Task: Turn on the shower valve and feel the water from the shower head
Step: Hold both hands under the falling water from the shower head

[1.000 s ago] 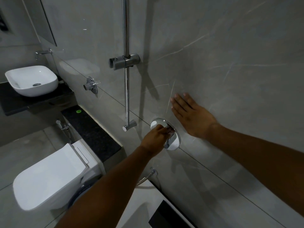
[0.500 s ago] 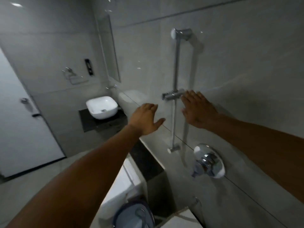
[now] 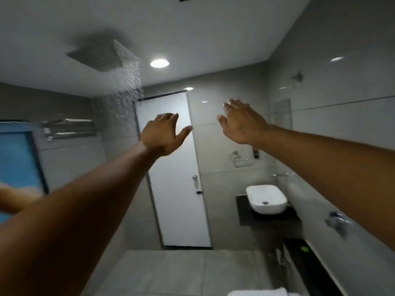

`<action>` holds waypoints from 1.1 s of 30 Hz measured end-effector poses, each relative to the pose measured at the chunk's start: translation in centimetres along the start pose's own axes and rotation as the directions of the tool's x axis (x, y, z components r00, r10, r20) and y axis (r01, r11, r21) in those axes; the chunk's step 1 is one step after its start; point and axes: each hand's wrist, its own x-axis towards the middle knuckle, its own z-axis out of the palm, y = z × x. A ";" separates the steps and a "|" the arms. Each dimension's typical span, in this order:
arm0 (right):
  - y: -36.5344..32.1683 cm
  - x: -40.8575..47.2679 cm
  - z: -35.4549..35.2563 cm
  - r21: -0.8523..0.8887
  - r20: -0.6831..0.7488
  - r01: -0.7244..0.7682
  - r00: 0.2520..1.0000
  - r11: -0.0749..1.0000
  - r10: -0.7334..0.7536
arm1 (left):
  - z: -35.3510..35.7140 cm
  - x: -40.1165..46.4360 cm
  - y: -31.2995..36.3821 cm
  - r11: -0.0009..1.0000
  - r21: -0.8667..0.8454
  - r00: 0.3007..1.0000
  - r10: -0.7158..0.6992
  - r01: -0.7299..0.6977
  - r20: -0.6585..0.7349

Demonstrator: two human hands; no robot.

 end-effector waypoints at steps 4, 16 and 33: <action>-7.4 3.7 -0.7 0.084 -0.037 0.109 0.994 0.990 -0.106 | -5.6 -2.3 -6.7 0.981 0.155 0.993 -0.115 0.114 -0.002; -17.5 6.7 -2.3 0.142 -0.129 0.253 0.963 0.957 -0.236 | -13.8 -5.8 -14.8 0.923 0.327 0.978 -0.204 0.203 -0.031; -18.2 6.9 -2.6 0.135 -0.100 0.250 0.966 0.959 -0.238 | -13.9 -7.2 -17.2 0.918 0.306 0.965 -0.260 0.254 -0.021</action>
